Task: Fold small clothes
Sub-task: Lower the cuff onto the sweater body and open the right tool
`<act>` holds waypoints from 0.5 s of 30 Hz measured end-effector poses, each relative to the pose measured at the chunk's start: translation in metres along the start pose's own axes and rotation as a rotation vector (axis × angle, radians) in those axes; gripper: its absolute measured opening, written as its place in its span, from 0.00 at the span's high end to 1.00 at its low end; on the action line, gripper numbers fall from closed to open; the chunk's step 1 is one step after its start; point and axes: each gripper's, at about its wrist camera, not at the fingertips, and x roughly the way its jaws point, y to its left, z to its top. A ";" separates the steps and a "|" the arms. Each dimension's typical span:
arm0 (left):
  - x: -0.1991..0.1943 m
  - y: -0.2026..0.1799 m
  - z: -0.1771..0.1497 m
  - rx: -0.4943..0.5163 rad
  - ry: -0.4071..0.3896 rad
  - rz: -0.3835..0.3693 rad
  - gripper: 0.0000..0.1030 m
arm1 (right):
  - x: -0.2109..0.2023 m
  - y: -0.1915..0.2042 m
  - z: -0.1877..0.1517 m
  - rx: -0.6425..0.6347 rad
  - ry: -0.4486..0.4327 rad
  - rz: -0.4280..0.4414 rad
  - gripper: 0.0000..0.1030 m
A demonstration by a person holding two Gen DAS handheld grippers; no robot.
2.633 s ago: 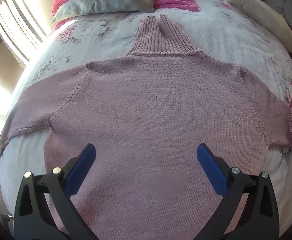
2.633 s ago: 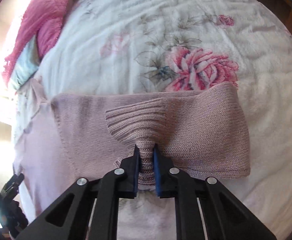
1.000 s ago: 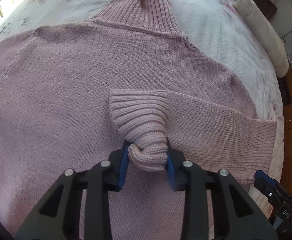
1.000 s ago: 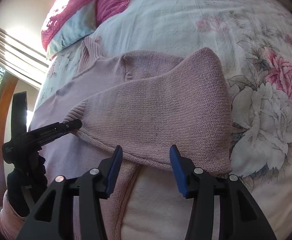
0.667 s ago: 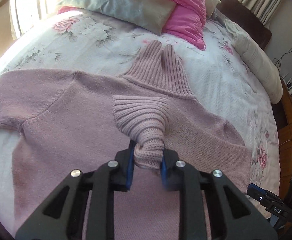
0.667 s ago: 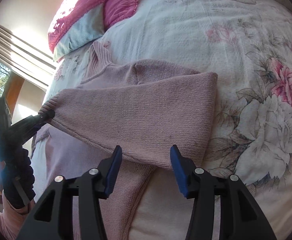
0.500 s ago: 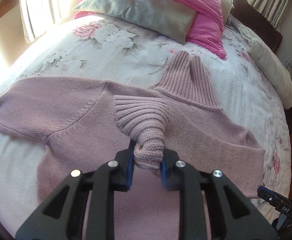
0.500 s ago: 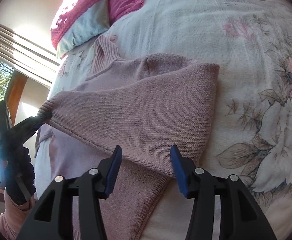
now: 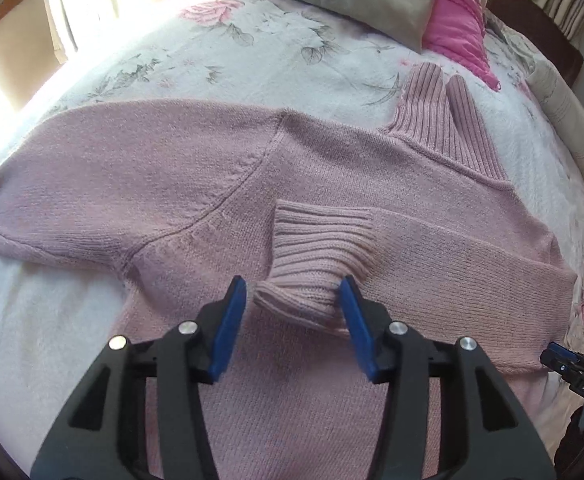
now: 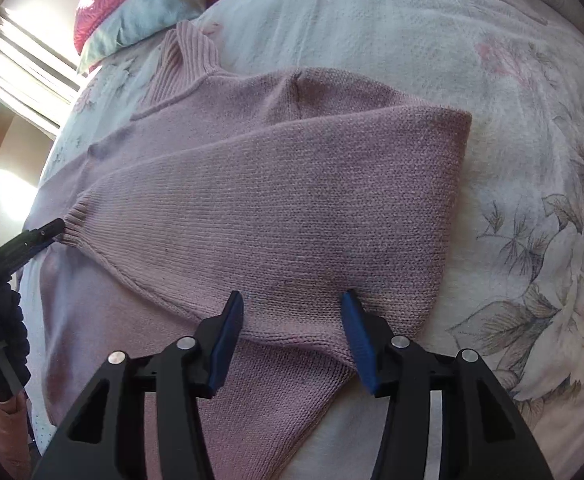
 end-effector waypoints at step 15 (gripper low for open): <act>0.057 -0.016 0.000 0.057 0.144 -0.017 0.40 | 0.035 0.054 0.007 -0.012 0.047 0.036 0.40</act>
